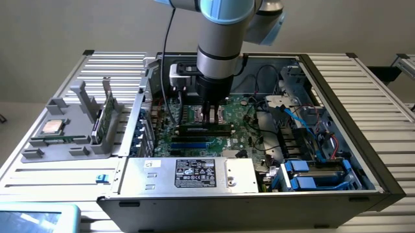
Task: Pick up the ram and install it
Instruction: 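Insert the ram into the slot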
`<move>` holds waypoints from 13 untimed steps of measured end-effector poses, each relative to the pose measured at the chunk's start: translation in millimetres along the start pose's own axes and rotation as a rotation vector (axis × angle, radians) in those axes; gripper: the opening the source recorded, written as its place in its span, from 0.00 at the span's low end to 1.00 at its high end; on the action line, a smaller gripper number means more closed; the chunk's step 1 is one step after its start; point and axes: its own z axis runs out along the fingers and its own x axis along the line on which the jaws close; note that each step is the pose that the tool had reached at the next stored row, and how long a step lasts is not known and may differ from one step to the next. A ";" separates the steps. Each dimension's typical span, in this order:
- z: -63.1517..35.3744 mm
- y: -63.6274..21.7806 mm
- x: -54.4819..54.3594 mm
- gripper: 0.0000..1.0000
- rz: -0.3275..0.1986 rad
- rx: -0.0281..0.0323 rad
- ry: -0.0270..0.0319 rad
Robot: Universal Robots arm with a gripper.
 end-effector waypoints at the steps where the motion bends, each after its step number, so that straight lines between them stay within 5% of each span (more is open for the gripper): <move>1: 0.0 -0.2 0.0 0.11 0.000 -0.0019 0.0000; 13: -0.1 -2.7 0.0 0.11 0.001 -0.0060 0.0000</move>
